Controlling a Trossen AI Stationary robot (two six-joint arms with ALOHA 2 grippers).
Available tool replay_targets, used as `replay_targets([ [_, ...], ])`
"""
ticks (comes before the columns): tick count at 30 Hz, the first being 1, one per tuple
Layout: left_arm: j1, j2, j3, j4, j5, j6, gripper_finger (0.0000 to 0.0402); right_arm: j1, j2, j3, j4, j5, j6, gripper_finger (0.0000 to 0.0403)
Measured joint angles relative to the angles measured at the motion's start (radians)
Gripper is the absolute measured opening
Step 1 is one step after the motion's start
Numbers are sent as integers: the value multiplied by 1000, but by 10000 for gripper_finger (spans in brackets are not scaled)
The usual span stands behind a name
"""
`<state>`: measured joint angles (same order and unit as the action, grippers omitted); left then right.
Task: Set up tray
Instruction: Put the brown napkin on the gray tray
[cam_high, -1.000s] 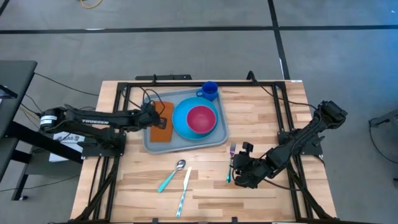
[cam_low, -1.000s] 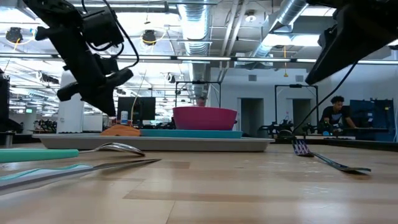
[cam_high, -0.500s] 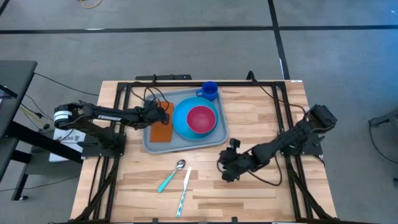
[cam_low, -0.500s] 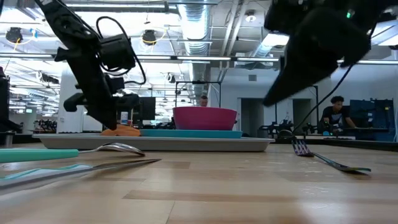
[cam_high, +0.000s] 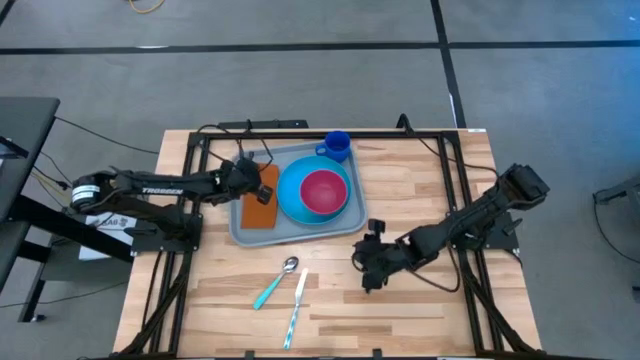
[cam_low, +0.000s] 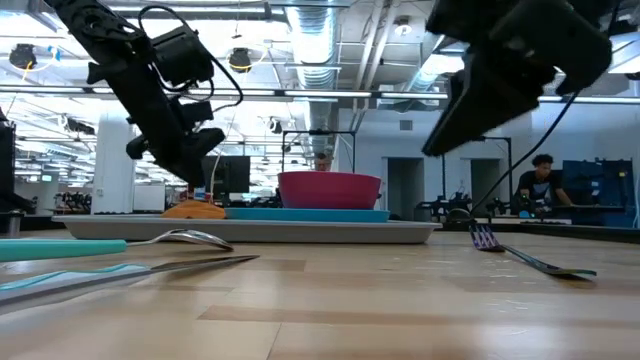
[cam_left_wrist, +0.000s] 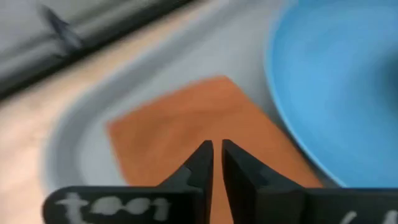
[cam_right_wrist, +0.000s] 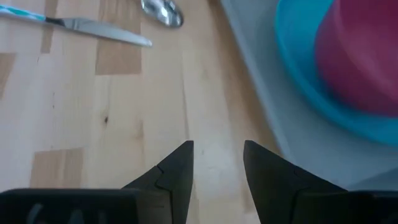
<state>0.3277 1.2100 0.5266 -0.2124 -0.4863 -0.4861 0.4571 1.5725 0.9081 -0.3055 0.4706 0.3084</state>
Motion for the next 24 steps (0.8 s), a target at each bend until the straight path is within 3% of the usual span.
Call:
replay_targets([
  [5, 56, -27, 0, -8, 168, 13, 56, -50, -76, 21, -1, 10, -142, 132],
  [11, 182, -114, 26, -61, 344, 110, 85, -122, -136, 33, -2, 31, -145, 128],
  [18, 345, -239, 42, -232, 457, 154, 104, -201, -146, 33, -8, 29, -185, 128],
  [24, 365, -257, -77, -232, 482, 119, 106, -243, -145, 33, -19, 28, -170, 128],
])
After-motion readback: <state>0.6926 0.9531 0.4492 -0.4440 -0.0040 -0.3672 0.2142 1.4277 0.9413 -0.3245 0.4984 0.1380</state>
